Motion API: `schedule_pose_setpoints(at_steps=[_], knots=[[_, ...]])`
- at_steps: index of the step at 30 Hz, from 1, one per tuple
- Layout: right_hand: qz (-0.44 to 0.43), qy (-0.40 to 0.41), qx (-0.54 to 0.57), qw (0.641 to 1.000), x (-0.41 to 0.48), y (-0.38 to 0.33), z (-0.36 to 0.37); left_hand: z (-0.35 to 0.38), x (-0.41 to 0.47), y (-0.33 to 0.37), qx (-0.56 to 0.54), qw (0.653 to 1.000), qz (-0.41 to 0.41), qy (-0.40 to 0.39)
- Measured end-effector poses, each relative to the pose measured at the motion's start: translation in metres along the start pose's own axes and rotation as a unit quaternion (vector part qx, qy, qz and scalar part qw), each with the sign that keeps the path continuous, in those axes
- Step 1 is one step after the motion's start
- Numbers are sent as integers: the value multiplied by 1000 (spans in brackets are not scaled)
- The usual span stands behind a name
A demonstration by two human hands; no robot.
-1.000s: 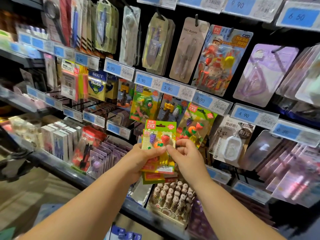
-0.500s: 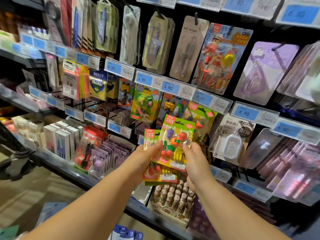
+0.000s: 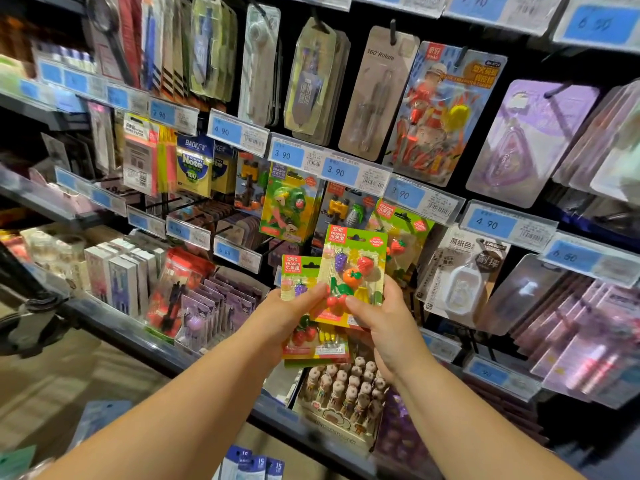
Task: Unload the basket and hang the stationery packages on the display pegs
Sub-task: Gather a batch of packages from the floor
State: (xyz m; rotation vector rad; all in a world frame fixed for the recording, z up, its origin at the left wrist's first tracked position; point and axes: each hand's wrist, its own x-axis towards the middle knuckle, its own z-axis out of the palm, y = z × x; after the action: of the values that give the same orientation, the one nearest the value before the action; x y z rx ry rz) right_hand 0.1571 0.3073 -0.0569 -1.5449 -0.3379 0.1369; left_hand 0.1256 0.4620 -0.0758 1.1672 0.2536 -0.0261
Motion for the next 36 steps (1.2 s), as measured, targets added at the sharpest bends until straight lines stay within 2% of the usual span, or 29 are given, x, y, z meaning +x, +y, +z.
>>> schedule_pose_setpoints(at_steps=[10,20,36], knots=[[-47,125,15,991,3,-10,-17,-6,0,3,-11,999,-13,31],[-20,125,4,992,7,4,-14,-5,-4,10,-7,999,-10,30],[-32,223,6,974,34,3,-7,-5,-7,15,3,999,-4,45]])
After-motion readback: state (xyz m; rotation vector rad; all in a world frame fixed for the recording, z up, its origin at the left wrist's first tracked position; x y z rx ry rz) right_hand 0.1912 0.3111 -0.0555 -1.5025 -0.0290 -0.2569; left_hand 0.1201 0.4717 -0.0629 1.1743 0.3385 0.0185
